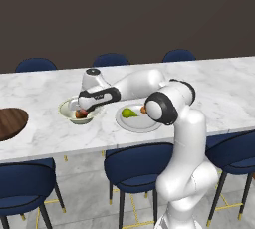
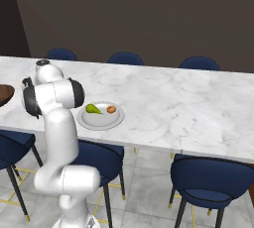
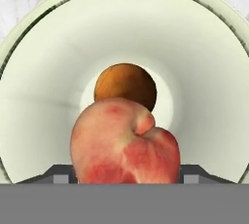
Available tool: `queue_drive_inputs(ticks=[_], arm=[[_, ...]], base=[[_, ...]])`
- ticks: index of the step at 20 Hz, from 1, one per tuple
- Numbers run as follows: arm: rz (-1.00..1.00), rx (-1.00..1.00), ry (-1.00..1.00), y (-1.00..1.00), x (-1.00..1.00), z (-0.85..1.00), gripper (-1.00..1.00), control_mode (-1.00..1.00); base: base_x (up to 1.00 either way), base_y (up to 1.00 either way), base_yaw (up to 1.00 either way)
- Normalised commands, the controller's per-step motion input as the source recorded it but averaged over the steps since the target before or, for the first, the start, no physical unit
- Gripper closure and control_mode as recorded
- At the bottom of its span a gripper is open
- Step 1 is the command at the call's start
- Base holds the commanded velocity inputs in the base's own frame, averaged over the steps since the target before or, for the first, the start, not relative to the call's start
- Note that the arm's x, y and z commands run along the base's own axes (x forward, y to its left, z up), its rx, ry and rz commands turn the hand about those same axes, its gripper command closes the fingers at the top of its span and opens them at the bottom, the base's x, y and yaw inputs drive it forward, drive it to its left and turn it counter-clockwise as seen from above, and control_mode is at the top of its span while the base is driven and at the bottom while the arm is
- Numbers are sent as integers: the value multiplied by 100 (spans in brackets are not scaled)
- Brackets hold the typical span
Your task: Take the fruits from the plate on the dining counter and place two fruits in each bowl.
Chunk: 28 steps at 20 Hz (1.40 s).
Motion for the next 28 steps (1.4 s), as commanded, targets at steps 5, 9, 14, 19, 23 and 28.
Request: queue_drive_inputs(ticks=[5, 9, 14, 19, 23, 28], arm=[[0, 0, 0, 0, 0, 0, -100, -100], [0, 0, 0, 0, 11, 0, -100, -100], [0, 0, 0, -14, 17, 14, -100, -100], [0, 0, 0, -47, -2, 63, -100, -100], [0, 0, 0, -95, -27, 15, -100, -100], [1, 0, 0, -100, -23, 8, -100, -100]], base=[[0, 0, 0], [0, 0, 0], [0, 0, 0], [0, 0, 0], [0, 0, 0], [0, 0, 0]])
